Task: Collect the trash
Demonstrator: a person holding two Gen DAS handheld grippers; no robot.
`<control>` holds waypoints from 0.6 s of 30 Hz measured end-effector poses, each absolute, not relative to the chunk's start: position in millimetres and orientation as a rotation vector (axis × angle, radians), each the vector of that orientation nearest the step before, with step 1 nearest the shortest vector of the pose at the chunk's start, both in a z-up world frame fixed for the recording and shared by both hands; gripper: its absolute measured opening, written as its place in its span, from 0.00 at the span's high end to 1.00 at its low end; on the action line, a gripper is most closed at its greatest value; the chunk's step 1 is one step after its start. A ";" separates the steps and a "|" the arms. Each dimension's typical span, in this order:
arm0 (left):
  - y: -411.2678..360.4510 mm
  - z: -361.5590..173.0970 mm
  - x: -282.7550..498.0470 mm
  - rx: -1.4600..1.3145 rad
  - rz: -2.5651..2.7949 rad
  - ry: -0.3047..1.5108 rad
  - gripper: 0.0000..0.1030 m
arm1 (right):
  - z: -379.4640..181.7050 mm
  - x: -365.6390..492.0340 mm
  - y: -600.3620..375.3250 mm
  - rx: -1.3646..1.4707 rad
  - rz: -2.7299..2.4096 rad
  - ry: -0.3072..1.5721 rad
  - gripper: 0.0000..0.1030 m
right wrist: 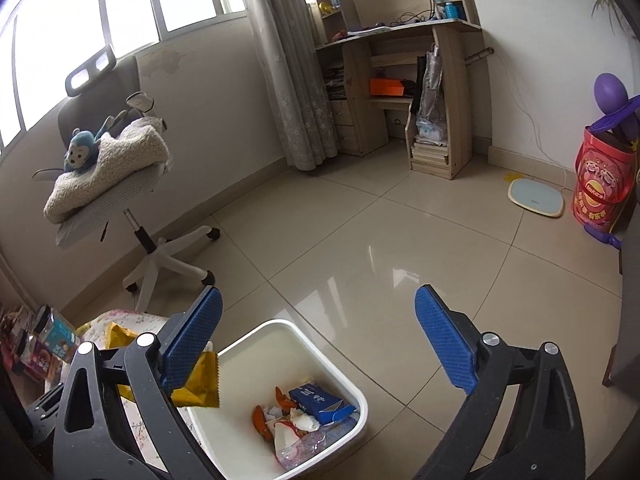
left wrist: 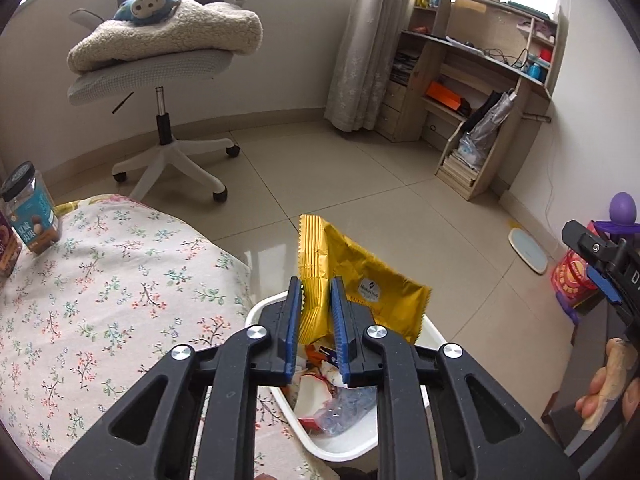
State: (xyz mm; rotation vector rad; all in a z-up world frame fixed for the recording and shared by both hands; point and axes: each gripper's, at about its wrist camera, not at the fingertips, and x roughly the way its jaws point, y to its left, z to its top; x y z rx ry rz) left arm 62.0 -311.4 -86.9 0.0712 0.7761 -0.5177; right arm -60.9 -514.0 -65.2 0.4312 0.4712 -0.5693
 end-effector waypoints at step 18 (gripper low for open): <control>-221.6 -29.7 27.4 0.030 -0.279 0.494 0.06 | -41.2 -63.3 -413.1 0.211 -0.591 0.390 0.07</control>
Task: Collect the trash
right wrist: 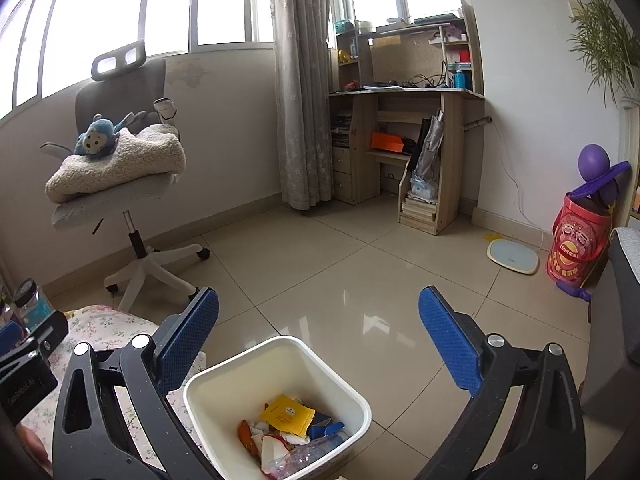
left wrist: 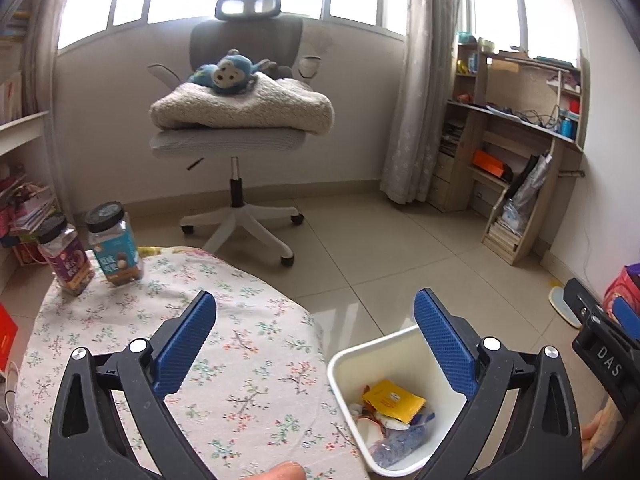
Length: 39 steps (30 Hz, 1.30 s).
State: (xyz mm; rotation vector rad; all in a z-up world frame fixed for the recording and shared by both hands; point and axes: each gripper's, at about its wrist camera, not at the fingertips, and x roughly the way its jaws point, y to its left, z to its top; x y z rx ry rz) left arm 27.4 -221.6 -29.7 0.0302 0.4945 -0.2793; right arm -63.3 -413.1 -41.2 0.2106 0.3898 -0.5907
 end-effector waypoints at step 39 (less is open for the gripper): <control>-13.9 -41.8 31.5 -0.048 0.103 0.554 0.06 | -40.5 0.7 -206.3 0.077 -0.232 0.372 0.07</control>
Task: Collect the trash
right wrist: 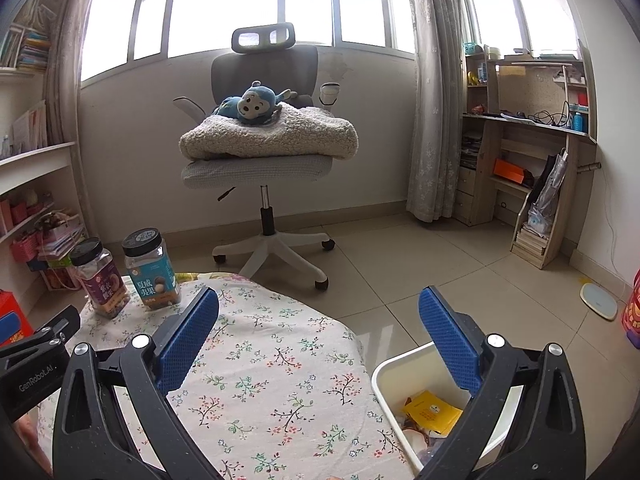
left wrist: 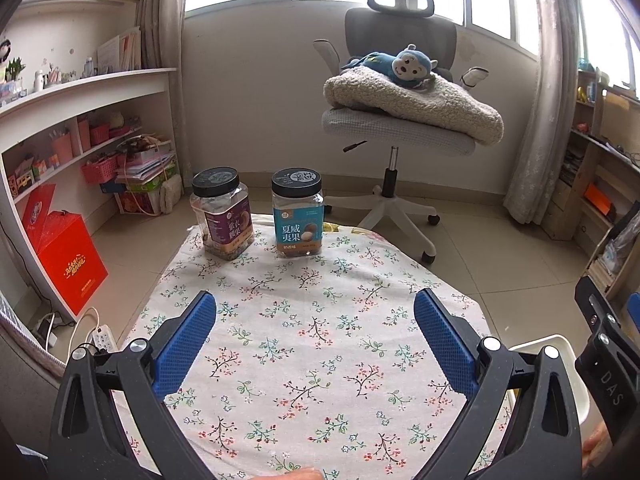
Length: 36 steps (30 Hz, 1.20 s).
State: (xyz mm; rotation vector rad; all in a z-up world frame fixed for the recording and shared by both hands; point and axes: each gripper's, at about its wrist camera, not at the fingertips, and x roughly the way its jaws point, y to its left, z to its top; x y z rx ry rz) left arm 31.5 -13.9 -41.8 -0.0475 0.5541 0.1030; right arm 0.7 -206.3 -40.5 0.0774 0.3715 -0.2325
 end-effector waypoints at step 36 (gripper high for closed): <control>-30.7 -35.2 26.1 -0.018 0.073 0.500 0.09 | -45.9 2.6 -211.9 0.064 -0.238 0.400 0.07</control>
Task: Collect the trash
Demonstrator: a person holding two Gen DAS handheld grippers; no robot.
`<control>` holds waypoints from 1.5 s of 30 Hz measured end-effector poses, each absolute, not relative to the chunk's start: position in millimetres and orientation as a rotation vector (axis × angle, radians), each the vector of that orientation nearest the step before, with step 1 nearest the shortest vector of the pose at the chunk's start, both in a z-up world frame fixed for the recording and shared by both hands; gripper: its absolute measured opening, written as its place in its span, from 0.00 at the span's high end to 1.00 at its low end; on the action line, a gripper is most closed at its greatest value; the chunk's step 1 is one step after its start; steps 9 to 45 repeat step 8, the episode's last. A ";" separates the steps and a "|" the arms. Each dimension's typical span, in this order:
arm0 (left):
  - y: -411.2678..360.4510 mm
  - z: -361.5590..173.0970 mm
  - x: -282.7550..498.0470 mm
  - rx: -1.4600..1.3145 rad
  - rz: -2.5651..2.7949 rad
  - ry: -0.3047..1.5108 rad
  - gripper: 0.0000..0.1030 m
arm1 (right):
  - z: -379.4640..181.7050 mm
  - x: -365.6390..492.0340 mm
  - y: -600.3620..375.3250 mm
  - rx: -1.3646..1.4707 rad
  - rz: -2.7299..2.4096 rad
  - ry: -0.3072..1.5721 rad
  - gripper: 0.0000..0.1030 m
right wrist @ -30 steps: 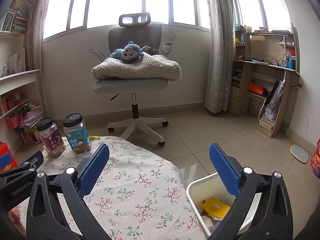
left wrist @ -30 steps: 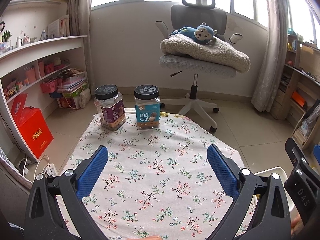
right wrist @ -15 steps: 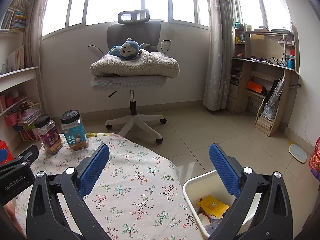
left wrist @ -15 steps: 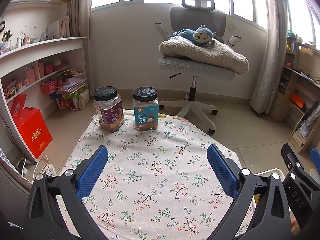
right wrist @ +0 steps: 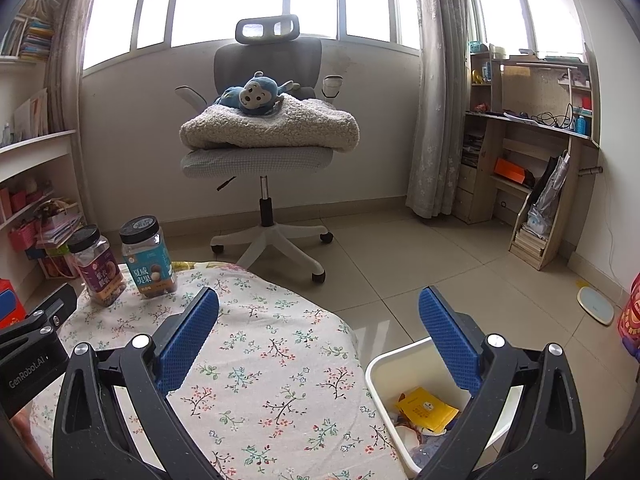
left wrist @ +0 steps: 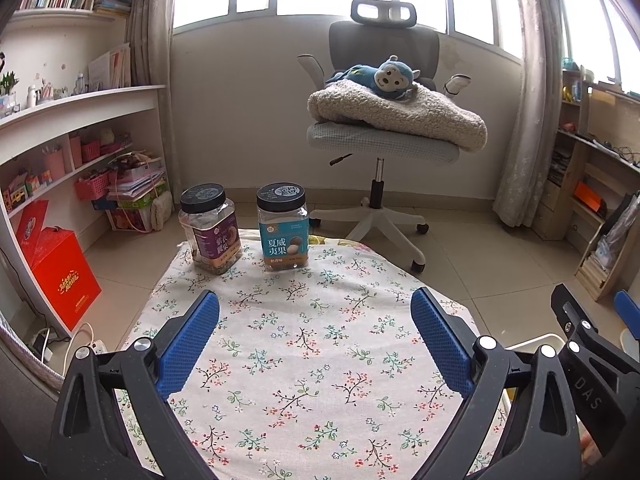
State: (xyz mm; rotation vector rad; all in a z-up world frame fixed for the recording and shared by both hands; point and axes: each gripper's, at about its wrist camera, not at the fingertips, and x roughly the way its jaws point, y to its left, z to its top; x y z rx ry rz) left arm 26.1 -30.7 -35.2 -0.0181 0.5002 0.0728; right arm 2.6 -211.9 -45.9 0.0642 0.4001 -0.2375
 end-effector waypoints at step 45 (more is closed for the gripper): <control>-33.1 -35.5 26.5 -0.027 0.058 0.513 0.08 | -45.5 3.1 -212.0 0.064 -0.243 0.393 0.07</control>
